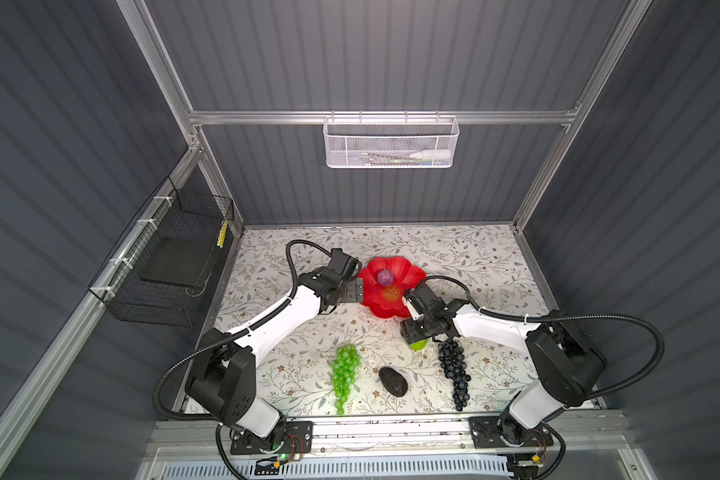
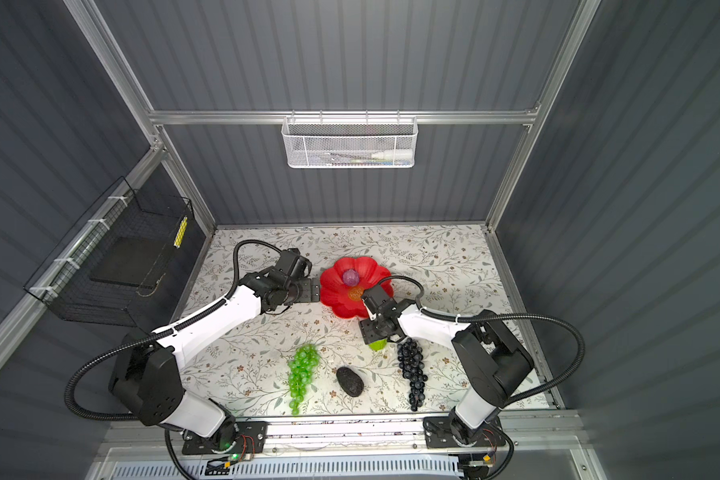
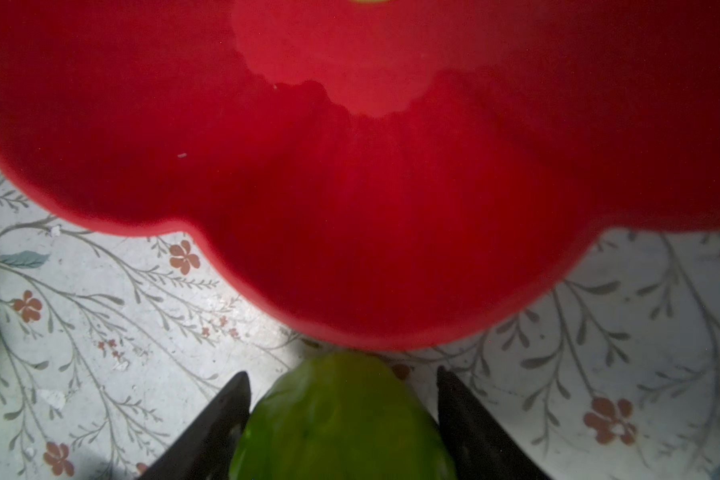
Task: Place and organize the fake fruits in the fruit bowl
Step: 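Grasp the lime-green bumpy fruit with the right gripper while the left gripper withdraws, then lift the green fruit with the right gripper and release it in the bowl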
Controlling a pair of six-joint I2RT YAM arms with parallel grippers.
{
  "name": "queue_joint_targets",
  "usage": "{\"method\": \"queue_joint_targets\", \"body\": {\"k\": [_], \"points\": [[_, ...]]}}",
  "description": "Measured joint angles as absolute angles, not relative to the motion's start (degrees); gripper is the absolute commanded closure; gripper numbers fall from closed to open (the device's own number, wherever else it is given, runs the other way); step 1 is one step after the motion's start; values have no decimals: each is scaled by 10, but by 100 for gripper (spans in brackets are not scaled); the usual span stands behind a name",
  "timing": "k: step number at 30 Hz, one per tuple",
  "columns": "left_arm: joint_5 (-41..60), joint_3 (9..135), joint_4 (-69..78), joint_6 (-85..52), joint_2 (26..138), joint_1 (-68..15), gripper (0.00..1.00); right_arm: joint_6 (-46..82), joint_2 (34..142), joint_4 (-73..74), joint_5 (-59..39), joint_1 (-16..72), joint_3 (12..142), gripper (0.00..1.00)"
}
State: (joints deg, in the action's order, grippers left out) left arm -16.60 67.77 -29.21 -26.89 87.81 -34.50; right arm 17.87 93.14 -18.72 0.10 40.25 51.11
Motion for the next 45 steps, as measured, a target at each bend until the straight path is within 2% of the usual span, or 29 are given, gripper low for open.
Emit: {"method": "queue_joint_targets", "body": {"k": [3, 11, 18, 21, 26, 32, 45], "points": [[-174, 678, -278, -273, 875, -345, 4, 180, 925, -189, 0, 404, 508, 43], [-196, 655, -272, -296, 851, -345, 4, 178, 821, -243, 0, 405, 501, 44], [-213, 595, -279, -334, 802, -345, 4, 144, 811, -302, -10, 372, 620, 42], [-213, 593, -290, -343, 799, -345, 4, 123, 851, -302, -26, 336, 691, 43], [-213, 588, -308, -354, 787, -345, 4, 104, 990, -293, -50, 273, 816, 44], [-217, 571, -324, -368, 746, -345, 3, 89, 1118, -297, -50, 265, 898, 43], [-222, 565, -338, -385, 735, -345, 3, 92, 1215, -295, -56, 265, 967, 41]]}}
